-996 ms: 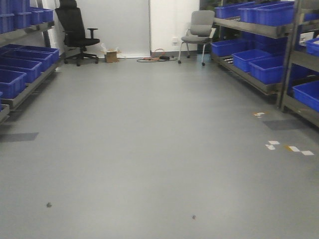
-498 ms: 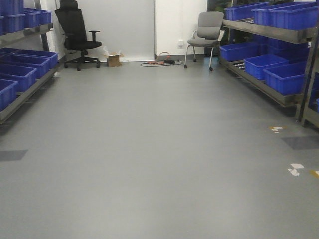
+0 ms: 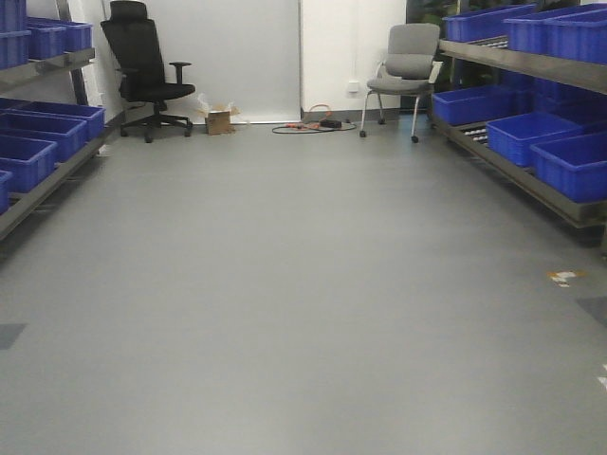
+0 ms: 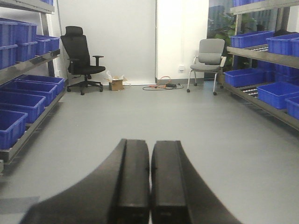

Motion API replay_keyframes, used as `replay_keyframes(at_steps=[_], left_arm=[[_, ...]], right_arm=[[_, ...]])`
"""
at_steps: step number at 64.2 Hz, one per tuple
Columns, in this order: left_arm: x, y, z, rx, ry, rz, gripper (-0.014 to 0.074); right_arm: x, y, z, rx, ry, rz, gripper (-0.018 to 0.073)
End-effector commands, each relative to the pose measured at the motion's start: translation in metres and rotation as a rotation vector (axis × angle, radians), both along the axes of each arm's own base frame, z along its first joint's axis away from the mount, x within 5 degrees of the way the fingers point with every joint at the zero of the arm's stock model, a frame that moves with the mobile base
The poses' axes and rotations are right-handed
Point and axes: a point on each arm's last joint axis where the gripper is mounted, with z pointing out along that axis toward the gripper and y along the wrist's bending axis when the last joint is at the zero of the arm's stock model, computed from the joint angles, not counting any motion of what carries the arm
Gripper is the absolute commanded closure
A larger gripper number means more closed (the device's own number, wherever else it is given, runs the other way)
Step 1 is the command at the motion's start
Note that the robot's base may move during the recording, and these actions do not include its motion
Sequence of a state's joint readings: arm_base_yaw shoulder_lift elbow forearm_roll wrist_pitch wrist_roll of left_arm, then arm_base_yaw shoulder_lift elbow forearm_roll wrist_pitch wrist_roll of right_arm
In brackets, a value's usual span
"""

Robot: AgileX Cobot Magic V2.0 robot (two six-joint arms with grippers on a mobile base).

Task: Place yellow foam block on left shelf second layer
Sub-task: 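Turn the base and approach the shelf rack of blue bins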

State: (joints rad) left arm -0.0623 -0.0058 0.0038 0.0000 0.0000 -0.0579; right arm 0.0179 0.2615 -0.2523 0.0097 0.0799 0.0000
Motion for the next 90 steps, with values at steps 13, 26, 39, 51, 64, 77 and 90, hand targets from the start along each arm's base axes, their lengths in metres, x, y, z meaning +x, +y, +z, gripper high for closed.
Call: replay_keyframes(at_steps=[13,26,39,51,64,77,90], left_arm=[[-0.0013,0.0001,-0.0004,-0.014,-0.076,0.000,0.0472],[-0.0013,0.0001,-0.0004,-0.014,-0.076,0.000,0.0472],[-0.0013,0.0001,-0.0004,-0.014,-0.076,0.000,0.0472],[-0.0013,0.0001,-0.0004,-0.014,-0.076,0.000,0.0472],[-0.0013,0.0001,-0.0004,-0.014,-0.076,0.000,0.0472],[-0.0013,0.0001,-0.0004,-0.014,-0.076,0.000,0.0472],[-0.0013,0.0001,-0.0004,-0.014,-0.076,0.000,0.0472]], right_arm=[[-0.0004,-0.0004,0.0178,-0.022,-0.116,-0.007,0.0042],[-0.0004,-0.0004,0.0178,-0.022,-0.116,-0.007,0.0042],[-0.0004,-0.0004,0.0178,-0.022,-0.116,-0.007,0.0042],[-0.0004,-0.0004,0.0178,-0.022,-0.116,-0.007,0.0042],[-0.0004,-0.0004,0.0178,-0.022,-0.116,-0.007,0.0042],[-0.0004,-0.0004,0.0178,-0.022,-0.116,-0.007,0.0042],[-0.0004,-0.0004,0.0178,-0.022,-0.116,-0.007,0.0042]])
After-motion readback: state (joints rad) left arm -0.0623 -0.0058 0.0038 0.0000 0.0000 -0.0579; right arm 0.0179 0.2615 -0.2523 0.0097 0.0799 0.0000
